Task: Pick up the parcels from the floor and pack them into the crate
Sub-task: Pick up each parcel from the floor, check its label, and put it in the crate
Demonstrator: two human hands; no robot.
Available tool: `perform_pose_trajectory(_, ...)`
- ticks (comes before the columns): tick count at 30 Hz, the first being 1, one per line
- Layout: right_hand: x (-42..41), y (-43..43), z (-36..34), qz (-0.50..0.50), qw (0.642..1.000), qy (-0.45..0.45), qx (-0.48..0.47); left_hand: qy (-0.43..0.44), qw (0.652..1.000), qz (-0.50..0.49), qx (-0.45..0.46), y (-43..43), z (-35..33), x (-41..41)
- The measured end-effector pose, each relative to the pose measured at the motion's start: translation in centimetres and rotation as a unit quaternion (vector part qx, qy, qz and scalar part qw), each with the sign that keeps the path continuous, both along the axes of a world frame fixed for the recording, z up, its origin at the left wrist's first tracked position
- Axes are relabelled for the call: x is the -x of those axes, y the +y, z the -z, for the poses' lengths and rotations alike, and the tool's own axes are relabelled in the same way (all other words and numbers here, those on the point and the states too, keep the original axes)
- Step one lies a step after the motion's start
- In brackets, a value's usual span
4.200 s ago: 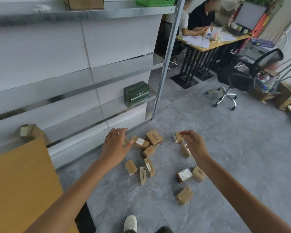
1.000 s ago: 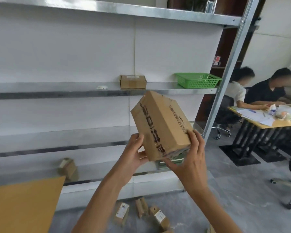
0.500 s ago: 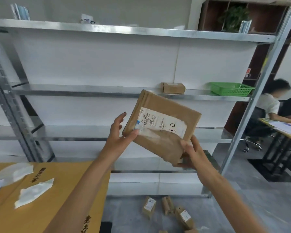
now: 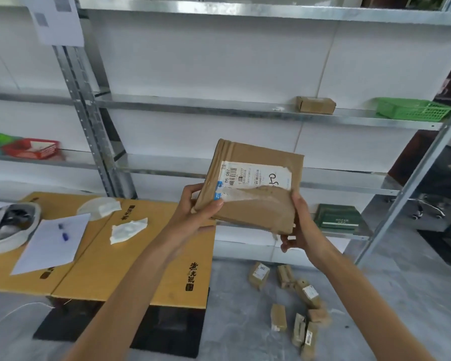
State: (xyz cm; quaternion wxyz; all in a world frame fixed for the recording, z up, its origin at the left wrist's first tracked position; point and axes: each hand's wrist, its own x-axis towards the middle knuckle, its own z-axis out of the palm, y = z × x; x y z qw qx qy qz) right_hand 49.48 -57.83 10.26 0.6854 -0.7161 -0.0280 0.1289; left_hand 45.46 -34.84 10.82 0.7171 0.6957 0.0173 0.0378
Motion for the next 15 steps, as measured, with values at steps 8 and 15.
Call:
perform_pose_trajectory(8,6.4,2.8,3.3,-0.022,0.998,-0.018,0.061,0.115,0.983,-0.117,-0.080,0.6,3.0,7.8)
perform_pose_trajectory(15,11.9,5.3,6.4,-0.059,0.995,0.006,0.082,0.179,0.963,-0.184,-0.086,3.5,5.3,15.4)
